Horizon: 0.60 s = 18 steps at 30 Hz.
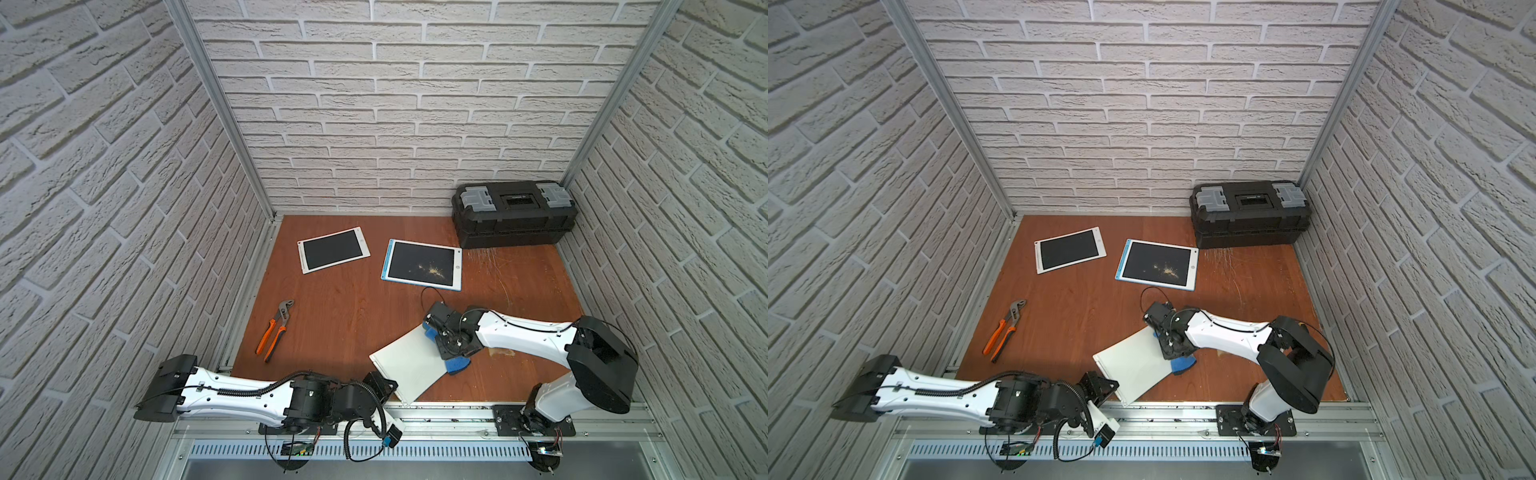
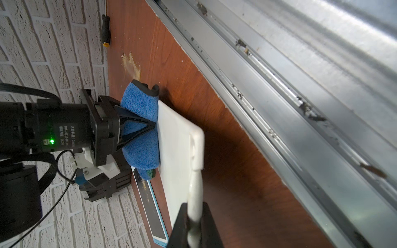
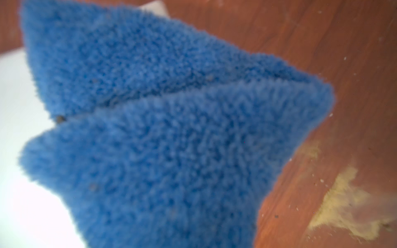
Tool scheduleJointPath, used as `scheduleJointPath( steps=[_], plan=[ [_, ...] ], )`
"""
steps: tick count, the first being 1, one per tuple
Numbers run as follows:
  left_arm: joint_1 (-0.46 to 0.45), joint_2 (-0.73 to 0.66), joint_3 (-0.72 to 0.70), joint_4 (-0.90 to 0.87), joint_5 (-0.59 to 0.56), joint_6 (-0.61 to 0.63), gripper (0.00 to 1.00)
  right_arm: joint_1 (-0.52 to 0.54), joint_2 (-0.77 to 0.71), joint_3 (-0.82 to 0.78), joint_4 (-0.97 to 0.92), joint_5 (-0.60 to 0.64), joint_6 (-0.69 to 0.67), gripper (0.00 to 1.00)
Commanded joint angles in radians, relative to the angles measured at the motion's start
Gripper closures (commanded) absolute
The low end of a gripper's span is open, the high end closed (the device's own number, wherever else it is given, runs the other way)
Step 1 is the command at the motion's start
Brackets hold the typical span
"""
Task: Wipe the drawing tablet
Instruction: Wipe the dirt from the drawing tablet.
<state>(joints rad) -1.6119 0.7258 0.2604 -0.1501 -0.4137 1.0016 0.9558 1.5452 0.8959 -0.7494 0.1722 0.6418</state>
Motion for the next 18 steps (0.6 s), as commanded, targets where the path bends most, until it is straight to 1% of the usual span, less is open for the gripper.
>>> scheduleJointPath(
  steps=[1, 3, 5, 7, 10, 12, 14, 15, 16, 18],
  plan=[
    [0.006, -0.008, 0.028, 0.076, -0.03, 0.028, 1.0, 0.175, 0.023, 0.063, -0.045, -0.168, -0.003, 0.97],
    [0.007, 0.019, 0.028, 0.078, -0.03, 0.028, 1.0, 0.245, 0.005, 0.102, -0.008, -0.25, 0.013, 0.97],
    [0.009, 0.026, 0.028, 0.08, -0.027, 0.029, 1.0, 0.276, -0.033, 0.129, 0.026, -0.304, 0.041, 0.97],
    [0.009, 0.026, 0.03, 0.077, -0.028, 0.028, 1.0, 0.279, -0.076, 0.131, 0.077, -0.355, 0.066, 0.97],
    [0.009, 0.021, 0.027, 0.08, -0.022, 0.026, 1.0, 0.255, -0.087, 0.123, 0.102, -0.369, 0.06, 0.97],
    [0.01, 0.018, 0.022, 0.091, -0.018, 0.03, 1.0, 0.182, -0.069, 0.072, 0.128, -0.396, 0.056, 0.97],
    [0.013, 0.02, 0.019, 0.099, -0.015, 0.035, 1.0, 0.056, -0.054, -0.027, 0.197, -0.447, 0.053, 0.97],
    [0.014, 0.021, 0.021, 0.098, -0.013, 0.038, 1.0, -0.023, -0.043, -0.079, 0.231, -0.463, 0.048, 0.97],
    [0.015, 0.019, 0.022, 0.097, -0.013, 0.038, 1.0, -0.096, -0.033, -0.114, 0.238, -0.453, 0.034, 0.97],
    [0.015, 0.014, 0.023, 0.092, -0.013, 0.036, 1.0, -0.197, -0.019, -0.138, 0.182, -0.347, -0.008, 0.97]
  ],
)
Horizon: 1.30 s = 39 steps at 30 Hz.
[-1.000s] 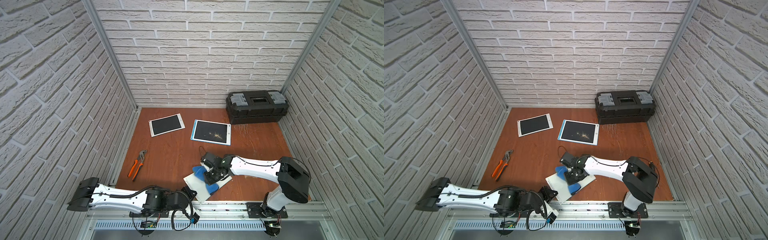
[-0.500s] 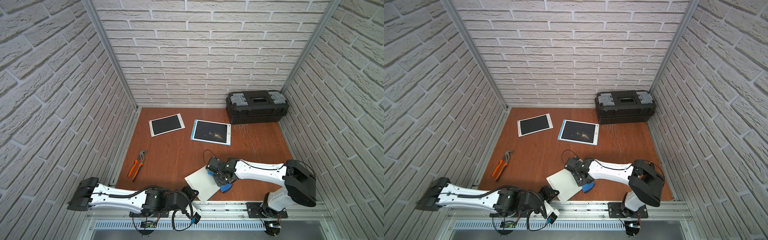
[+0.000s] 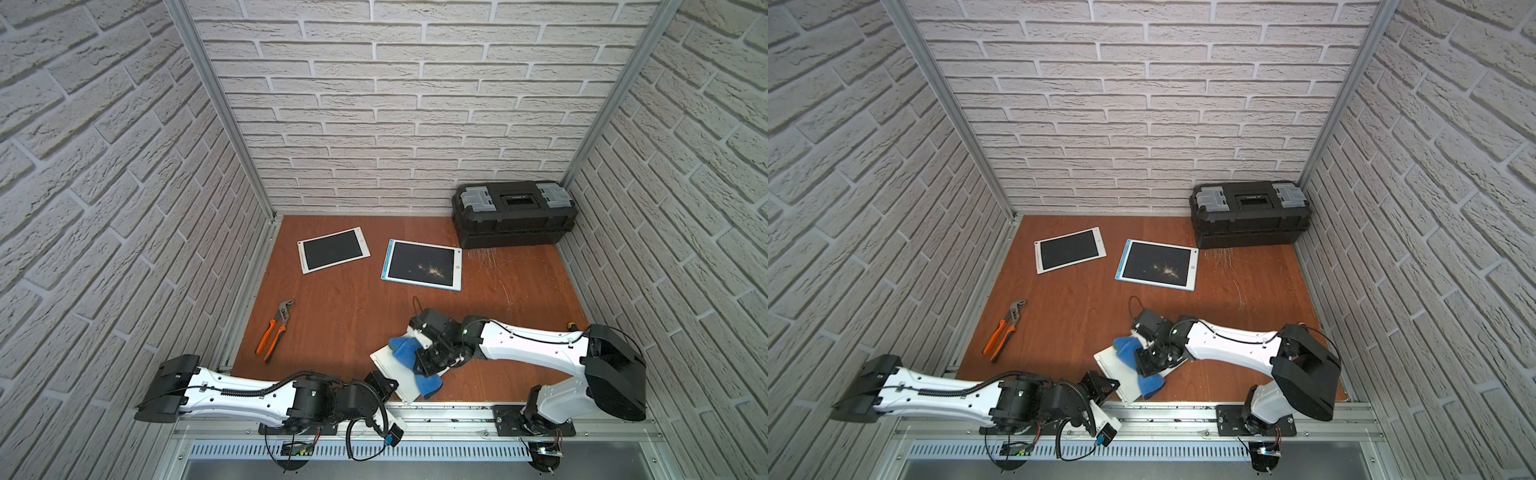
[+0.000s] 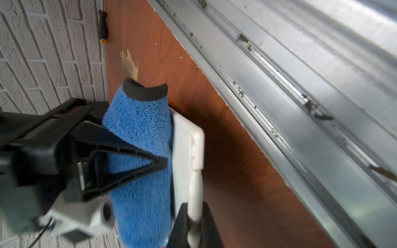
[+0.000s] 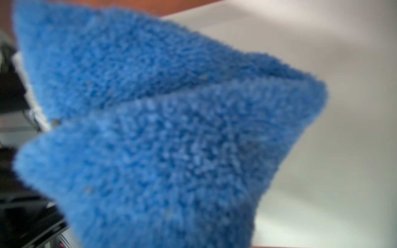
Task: Wipe the drawing tablet
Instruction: Wipe the dirt from the drawing tablet, then place the cleaning item at the center of the board.
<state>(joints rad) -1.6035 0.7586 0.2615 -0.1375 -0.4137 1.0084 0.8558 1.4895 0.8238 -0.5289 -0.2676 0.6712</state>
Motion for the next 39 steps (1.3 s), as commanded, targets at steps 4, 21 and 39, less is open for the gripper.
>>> scheduleJointPath(
  steps=[4, 21, 39],
  plan=[
    [0.005, -0.029, 0.022, 0.073, -0.013, 0.022, 1.0, -0.23, 0.005, -0.053, -0.206, 0.361, -0.04, 0.97],
    [0.089, 0.057, 0.216, -0.058, -0.03, -0.304, 1.0, -0.976, -0.112, 0.128, -0.311, 0.408, -0.002, 0.97],
    [0.528, 0.053, 0.601, -0.28, 0.281, -0.843, 1.0, -1.026, 0.313, 0.305, -0.178, 0.236, 0.032, 0.55]
  ],
)
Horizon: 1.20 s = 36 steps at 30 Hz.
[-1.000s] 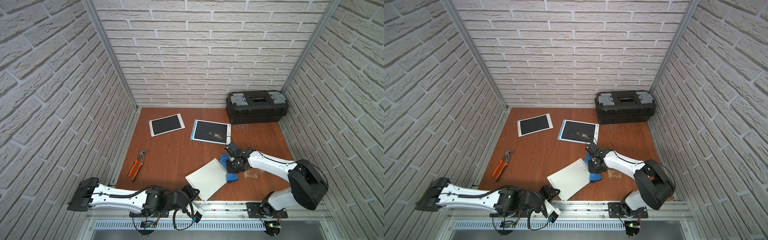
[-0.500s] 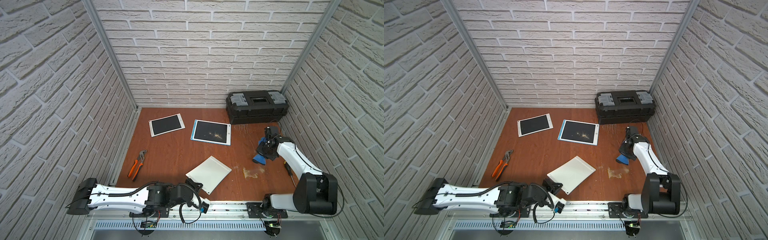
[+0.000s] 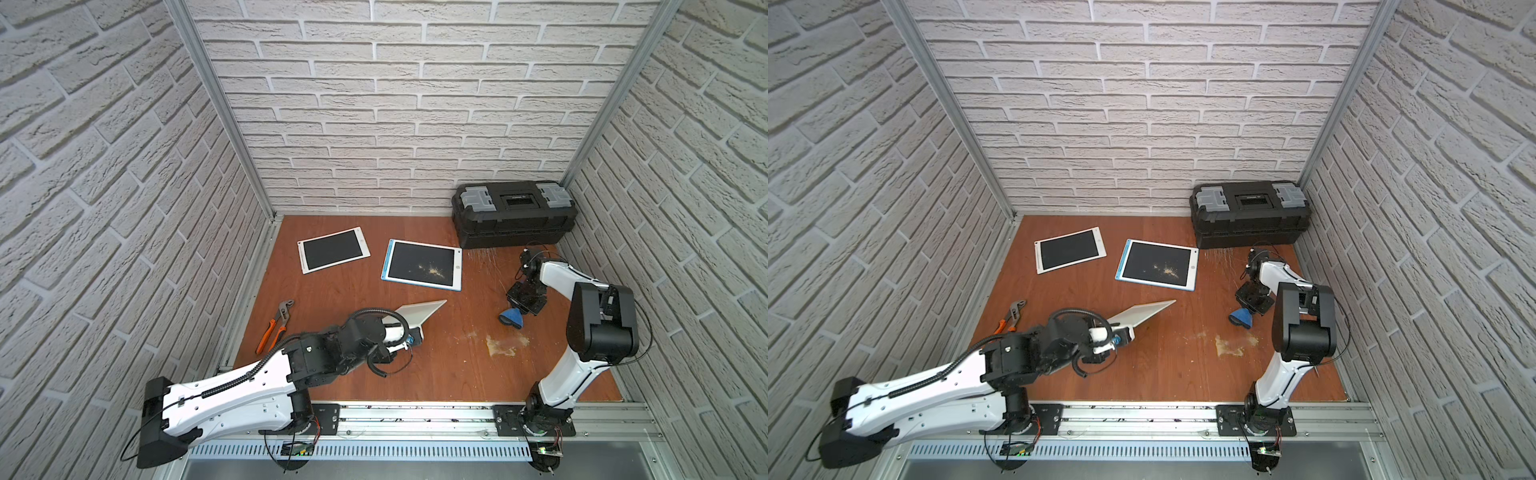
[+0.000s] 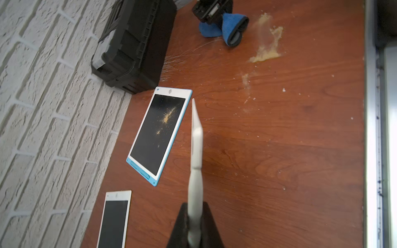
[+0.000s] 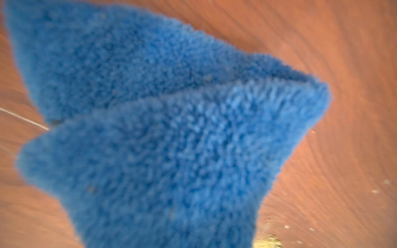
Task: Wipe the drawing tablet
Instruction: Place the cleaning item at the center of the board, then place the drawing tablet at the center of the board.
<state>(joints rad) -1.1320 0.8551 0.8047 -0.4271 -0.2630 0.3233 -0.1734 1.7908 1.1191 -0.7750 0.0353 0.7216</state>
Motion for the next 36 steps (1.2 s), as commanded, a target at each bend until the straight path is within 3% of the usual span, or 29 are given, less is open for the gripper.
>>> scheduleJointPath(
  steps=[1, 2, 4, 9, 12, 19, 29, 36],
  plan=[
    [0.091, -0.054, 0.069, 0.012, 0.169, -0.207, 1.0, 0.009, -0.009, -0.003, 0.081, -0.065, -0.026, 0.31],
    [0.124, -0.06, 0.078, 0.015, 0.217, -0.255, 1.0, 0.024, -0.047, -0.017, 0.095, -0.046, -0.032, 0.16],
    [0.196, -0.058, 0.091, 0.028, 0.298, -0.353, 1.0, 0.069, -0.12, -0.034, 0.09, 0.014, -0.044, 0.01],
    [0.478, -0.022, 0.099, 0.063, 0.548, -0.639, 1.0, 0.216, -0.299, -0.029, 0.011, 0.199, -0.071, 0.0],
    [0.644, -0.019, 0.049, 0.14, 0.677, -0.78, 1.0, 0.311, -0.42, -0.091, 0.05, 0.233, -0.111, 0.02],
    [0.993, -0.076, -0.149, 0.377, 0.854, -1.077, 1.0, 0.365, -0.641, -0.354, 0.343, -0.031, -0.206, 0.04],
    [1.213, -0.125, -0.316, 0.455, 0.957, -1.267, 1.0, 0.39, -0.584, -0.431, 0.43, -0.083, -0.184, 0.09],
    [1.184, -0.184, -0.39, 0.651, 1.125, -1.26, 1.0, 0.4, -0.544, -0.442, 0.528, -0.242, -0.186, 0.11]
  ],
)
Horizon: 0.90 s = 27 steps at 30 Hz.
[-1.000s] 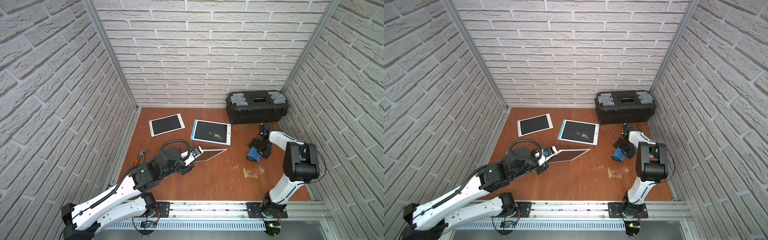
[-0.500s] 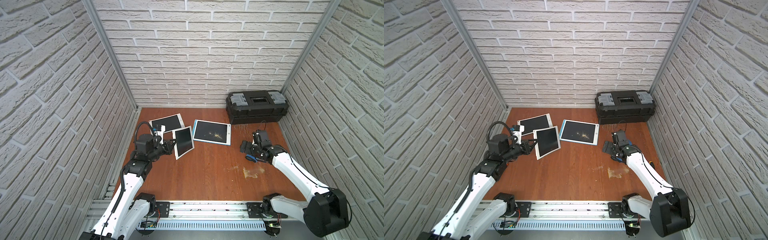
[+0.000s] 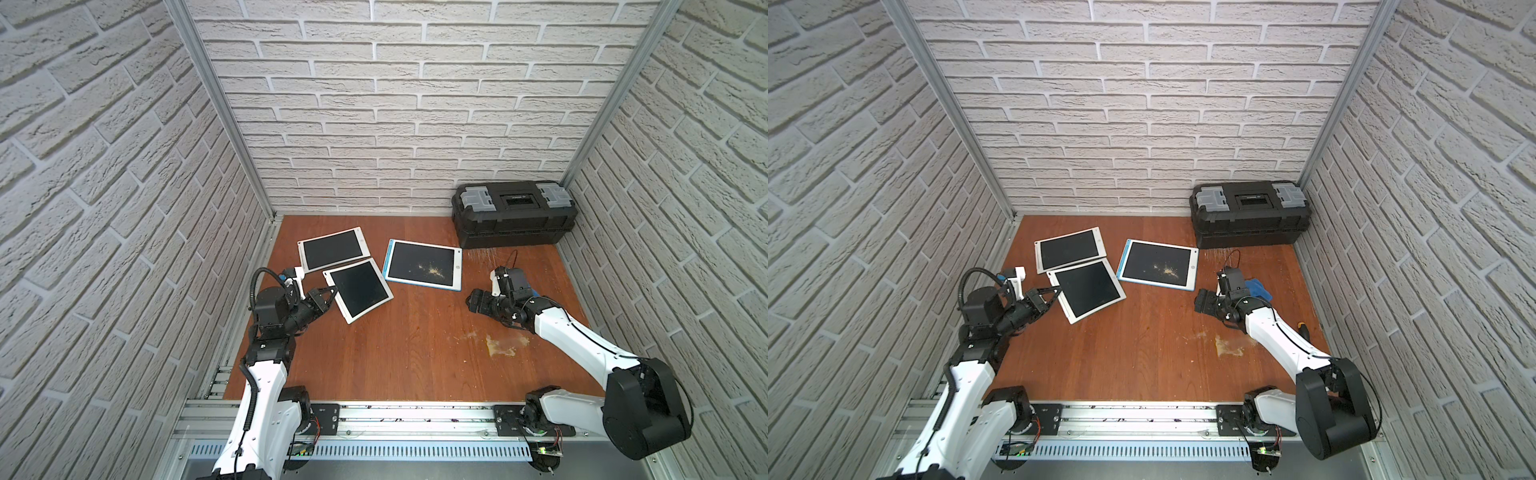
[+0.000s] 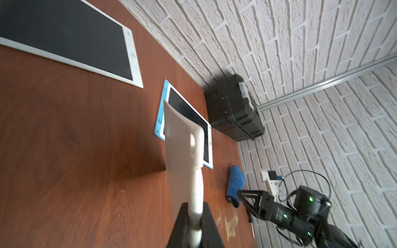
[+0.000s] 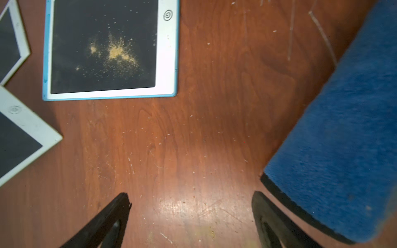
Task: Wipe the drawing tablet
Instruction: Place the drawing tablet at the center of the board.
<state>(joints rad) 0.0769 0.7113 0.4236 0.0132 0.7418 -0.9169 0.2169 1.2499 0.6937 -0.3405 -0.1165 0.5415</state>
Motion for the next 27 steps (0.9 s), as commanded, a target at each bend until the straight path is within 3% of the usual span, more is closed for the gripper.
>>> scheduleJointPath(
  steps=[1, 4, 8, 12, 17, 21, 27],
  plan=[
    [-0.049, -0.055, -0.009, 0.228, 0.13, -0.001, 1.0, 0.011, -0.003, -0.025, 0.124, -0.13, -0.002, 0.11],
    [-0.124, -0.115, 0.0, 0.246, 0.136, 0.082, 1.0, 0.01, -0.024, -0.081, 0.286, -0.283, 0.043, 0.11],
    [-0.142, -0.185, -0.021, 0.419, 0.175, 0.021, 1.0, 0.012, -0.113, -0.179, 0.551, -0.46, 0.121, 0.13],
    [-0.161, -0.231, -0.026, 0.496, 0.206, -0.019, 1.0, 0.011, -0.251, -0.236, 0.651, -0.515, 0.131, 0.15],
    [-0.254, -0.241, -0.016, 0.567, 0.213, -0.03, 1.0, 0.011, -0.444, -0.288, 0.75, -0.596, 0.149, 0.18],
    [-0.353, -0.172, 0.009, 0.673, 0.241, -0.066, 1.0, 0.01, -0.511, -0.304, 0.858, -0.698, 0.208, 0.18],
    [-0.444, -0.115, 0.06, 0.73, 0.277, -0.067, 1.0, -0.004, -0.594, -0.307, 0.843, -0.715, 0.203, 0.19]
  ],
)
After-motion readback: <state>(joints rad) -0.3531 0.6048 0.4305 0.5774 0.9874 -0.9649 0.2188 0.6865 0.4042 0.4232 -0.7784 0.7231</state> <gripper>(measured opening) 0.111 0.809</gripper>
